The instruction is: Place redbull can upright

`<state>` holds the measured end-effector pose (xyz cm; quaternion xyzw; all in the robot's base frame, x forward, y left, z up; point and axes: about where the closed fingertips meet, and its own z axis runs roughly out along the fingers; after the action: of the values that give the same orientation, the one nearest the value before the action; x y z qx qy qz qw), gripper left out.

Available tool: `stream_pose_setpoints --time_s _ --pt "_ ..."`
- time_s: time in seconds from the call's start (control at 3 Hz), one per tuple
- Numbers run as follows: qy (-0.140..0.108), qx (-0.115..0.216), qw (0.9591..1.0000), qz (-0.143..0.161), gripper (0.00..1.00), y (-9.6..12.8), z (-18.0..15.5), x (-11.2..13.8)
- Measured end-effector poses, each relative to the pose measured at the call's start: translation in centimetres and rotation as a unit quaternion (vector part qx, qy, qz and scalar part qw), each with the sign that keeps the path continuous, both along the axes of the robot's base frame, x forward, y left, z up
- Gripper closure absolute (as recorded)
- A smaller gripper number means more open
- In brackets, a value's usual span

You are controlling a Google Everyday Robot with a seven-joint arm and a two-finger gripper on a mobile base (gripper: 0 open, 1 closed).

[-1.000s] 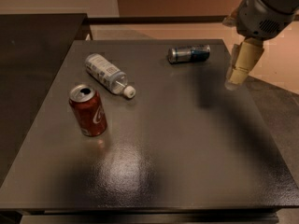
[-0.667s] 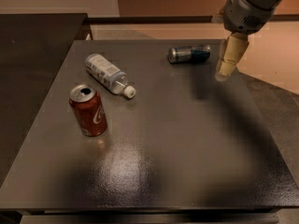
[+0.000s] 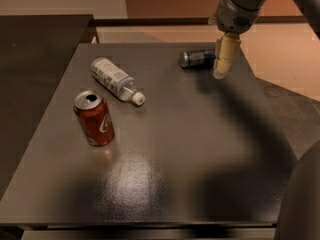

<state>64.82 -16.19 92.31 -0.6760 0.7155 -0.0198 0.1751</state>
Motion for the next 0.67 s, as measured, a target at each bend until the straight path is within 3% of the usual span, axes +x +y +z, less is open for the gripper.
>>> stream_pose_setpoints --time_s 0.67 --pt "0.003 -0.028 0.9996 0.004 0.00 0.7 -3.0 3.1"
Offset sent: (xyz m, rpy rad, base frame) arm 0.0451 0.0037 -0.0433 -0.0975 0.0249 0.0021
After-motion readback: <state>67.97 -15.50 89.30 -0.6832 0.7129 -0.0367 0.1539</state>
